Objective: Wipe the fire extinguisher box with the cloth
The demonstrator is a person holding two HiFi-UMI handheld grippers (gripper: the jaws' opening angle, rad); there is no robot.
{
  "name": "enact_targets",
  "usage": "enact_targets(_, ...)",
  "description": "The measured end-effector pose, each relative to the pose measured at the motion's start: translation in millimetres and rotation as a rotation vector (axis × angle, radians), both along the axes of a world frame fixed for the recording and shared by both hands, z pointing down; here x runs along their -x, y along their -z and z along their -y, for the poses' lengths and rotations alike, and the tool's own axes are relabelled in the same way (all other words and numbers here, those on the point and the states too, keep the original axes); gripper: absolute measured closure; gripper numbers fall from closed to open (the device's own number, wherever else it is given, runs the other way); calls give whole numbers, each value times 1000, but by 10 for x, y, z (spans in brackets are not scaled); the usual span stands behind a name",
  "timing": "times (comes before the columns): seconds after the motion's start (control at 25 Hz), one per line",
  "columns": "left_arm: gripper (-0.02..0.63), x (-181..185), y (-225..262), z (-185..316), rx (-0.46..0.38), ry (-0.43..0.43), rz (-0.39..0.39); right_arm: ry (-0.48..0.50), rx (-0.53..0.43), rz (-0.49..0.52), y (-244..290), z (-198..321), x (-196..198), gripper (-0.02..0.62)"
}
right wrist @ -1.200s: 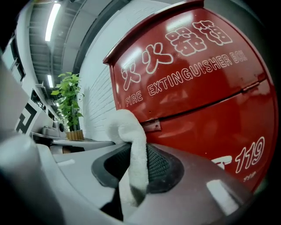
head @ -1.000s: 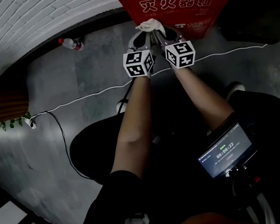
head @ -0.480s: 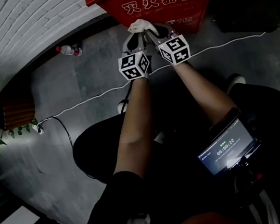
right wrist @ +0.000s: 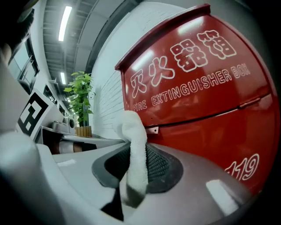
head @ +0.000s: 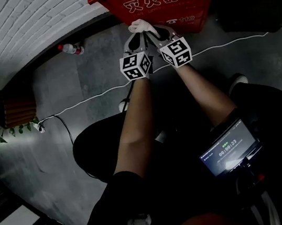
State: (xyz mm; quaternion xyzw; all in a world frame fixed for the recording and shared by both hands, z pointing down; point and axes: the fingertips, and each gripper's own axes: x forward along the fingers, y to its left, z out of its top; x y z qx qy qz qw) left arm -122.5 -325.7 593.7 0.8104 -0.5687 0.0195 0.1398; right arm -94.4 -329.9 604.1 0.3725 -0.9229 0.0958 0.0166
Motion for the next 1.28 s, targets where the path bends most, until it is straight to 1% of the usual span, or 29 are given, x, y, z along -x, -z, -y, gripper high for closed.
enact_targets(0.08,604,-133,13,12,-4,-28,6,-40,5,13,15,42,-139,509)
enact_targets(0.24,604,-483,45,36,-12,-105,32,-142,47,60,22,151,-524,509)
enact_targets(0.4,604,-783,49,108,-20,-152,44,-204,57,68,7,219,-845,509)
enact_targets(0.6,604,-1187,25,159,-23,-200,34,-272,54,70,-8,257,-1274,509)
enact_targets(0.8,604,-1560,8,192,-25,-237,20,-350,51,84,5,309,-1806,508)
enact_targets(1.12,604,-2008,75,180,-42,-285,12,-491,71,127,-8,356,-2580,508)
enact_targets(1.28,604,-2045,103,116,-43,-289,16,-507,67,137,36,319,-2684,508)
